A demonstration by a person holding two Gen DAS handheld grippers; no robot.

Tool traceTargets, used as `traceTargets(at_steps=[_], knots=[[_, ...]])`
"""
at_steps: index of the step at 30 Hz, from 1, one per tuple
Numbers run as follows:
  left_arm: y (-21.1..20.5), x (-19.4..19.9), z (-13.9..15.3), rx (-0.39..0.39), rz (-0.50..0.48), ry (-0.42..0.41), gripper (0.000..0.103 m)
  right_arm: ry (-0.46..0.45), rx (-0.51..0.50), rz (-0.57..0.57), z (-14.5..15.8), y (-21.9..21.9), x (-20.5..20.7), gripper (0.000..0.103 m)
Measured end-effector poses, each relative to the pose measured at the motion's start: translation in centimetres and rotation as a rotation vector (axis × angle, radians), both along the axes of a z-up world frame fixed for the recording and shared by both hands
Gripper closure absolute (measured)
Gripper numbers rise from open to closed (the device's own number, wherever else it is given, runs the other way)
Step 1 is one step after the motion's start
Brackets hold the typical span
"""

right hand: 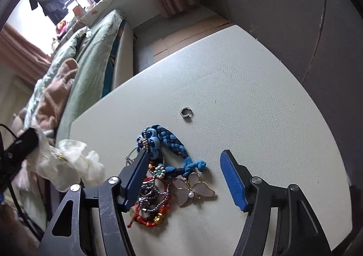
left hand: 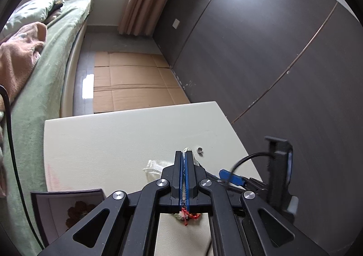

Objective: Organize jewelry
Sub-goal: 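Lift the white cloth with the left tool while the right tool grasps the blue braided bracelet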

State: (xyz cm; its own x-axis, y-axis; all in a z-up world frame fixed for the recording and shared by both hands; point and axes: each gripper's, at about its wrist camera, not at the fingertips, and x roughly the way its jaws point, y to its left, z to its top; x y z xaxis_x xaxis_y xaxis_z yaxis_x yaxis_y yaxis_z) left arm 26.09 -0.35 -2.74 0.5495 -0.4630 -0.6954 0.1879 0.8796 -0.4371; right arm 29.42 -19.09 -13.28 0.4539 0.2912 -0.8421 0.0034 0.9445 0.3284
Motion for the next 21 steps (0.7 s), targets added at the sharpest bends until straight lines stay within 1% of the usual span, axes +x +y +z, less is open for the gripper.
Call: traceTargets(at_steps=[1,3,4,9,10,12,14,15,16,19,21], knots=[[0.5,-0.1,0.0,-0.006,0.006,0.002,0.103,0.004,-0.054,0.007,-0.3,0.4,0.1,0.049],[1.1,-0.2,0.2,-0.001,0.019,0.0,0.103,-0.014,-0.153,0.016,-0.4,1.1,0.1,0.054],[1.5,-0.4,0.4,0.003,0.024,-0.004,0.103,-0.011,-0.184,0.019,-0.3,1.3,0.2,0.056],[2.8,-1.0,0.9,0.001,0.046,-0.014,0.103,-0.024,-0.339,0.072,-0.1,2.8,-0.4,0.06],[3.1,-1.2,1.1,0.002,0.049,-0.018,0.103,-0.022,-0.35,0.078,0.0,3.0,-0.7,0.06],[3.5,-1.6,1.4,0.005,0.051,-0.025,0.103,-0.007,-0.342,0.087,0.2,2.8,-1.0,0.061],[3.9,-2.0,1.7,0.008,0.055,-0.033,0.103,0.004,-0.335,0.095,0.4,2.5,-1.6,0.071],[4.0,-2.2,1.8,0.009,0.058,-0.036,0.102,0.006,-0.332,0.095,0.4,2.3,-1.8,0.092],[4.3,-2.4,1.9,0.009,0.063,-0.038,0.103,0.015,-0.319,0.091,0.5,2.0,-2.0,0.097],[5.3,-3.0,2.3,0.004,0.077,-0.045,0.102,0.02,-0.213,0.063,0.9,0.7,-2.4,0.097],[5.8,-3.4,2.6,0.0,0.084,-0.053,0.102,-0.008,-0.111,0.043,2.1,-0.4,-3.1,0.097]])
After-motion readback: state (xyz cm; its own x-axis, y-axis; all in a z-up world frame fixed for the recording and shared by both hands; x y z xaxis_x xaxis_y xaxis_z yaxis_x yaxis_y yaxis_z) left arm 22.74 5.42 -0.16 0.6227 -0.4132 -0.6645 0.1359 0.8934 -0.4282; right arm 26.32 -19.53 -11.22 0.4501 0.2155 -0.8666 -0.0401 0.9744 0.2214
